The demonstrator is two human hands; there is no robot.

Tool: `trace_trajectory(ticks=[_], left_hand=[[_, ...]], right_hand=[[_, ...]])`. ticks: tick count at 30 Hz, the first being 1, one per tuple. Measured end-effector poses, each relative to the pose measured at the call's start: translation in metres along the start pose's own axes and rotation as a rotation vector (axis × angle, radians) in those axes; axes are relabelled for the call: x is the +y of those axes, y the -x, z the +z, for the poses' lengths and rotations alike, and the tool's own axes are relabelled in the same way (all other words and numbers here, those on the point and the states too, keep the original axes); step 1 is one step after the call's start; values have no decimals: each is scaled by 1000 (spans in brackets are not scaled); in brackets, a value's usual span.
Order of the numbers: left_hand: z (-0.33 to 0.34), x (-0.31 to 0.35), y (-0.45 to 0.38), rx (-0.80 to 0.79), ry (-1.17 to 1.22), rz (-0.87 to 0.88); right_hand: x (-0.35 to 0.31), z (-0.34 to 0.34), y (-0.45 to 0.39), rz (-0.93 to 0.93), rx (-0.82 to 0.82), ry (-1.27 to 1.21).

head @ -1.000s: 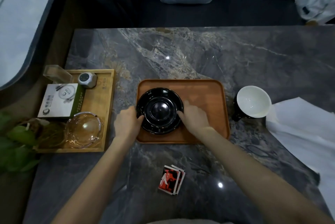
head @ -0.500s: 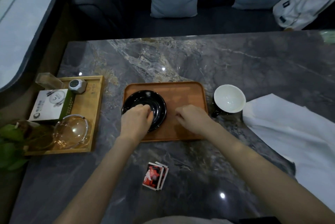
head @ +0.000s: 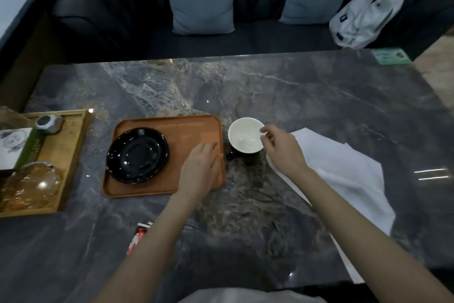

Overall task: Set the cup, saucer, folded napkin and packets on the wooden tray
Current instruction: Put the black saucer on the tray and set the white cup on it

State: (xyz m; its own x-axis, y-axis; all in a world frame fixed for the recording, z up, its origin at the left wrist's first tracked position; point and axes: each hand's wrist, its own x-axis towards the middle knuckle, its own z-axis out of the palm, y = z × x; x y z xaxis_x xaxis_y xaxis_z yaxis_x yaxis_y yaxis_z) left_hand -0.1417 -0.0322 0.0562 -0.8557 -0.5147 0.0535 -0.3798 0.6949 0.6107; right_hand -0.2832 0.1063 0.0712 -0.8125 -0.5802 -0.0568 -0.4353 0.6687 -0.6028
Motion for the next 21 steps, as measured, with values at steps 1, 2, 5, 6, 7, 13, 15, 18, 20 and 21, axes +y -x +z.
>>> trace_trajectory(ticks=[1, 2, 5, 6, 7, 13, 15, 18, 20, 21], left_hand=[[8, 4, 0, -22, 4, -19], [16, 7, -1, -48, 5, -42], [39, 10, -7, -144, -3, -148], [45, 10, -9, -170, -8, -182], [50, 10, -10, -188, -3, -209], [59, 12, -16, -188, 55, -306], [59, 11, -19, -189, 51, -306], [56, 11, -23, -201, 31, -304], [53, 10, -26, -223, 15, -294], [51, 10, -27, -237, 2, -286]], right_hand=[[8, -2, -3, 19, -10, -19], [15, -3, -7, 28, -35, -17], [30, -1, -14, 35, -167, 26], [32, 0, -17, 42, -208, 21], [34, 2, -19, 37, -239, 9], [34, 11, -39, 78, -349, -198], [35, 14, -44, 127, -365, -234], [37, 15, -48, 156, -373, -198], [37, 16, -50, 165, -371, -178], [35, 15, -51, 169, -374, -165]])
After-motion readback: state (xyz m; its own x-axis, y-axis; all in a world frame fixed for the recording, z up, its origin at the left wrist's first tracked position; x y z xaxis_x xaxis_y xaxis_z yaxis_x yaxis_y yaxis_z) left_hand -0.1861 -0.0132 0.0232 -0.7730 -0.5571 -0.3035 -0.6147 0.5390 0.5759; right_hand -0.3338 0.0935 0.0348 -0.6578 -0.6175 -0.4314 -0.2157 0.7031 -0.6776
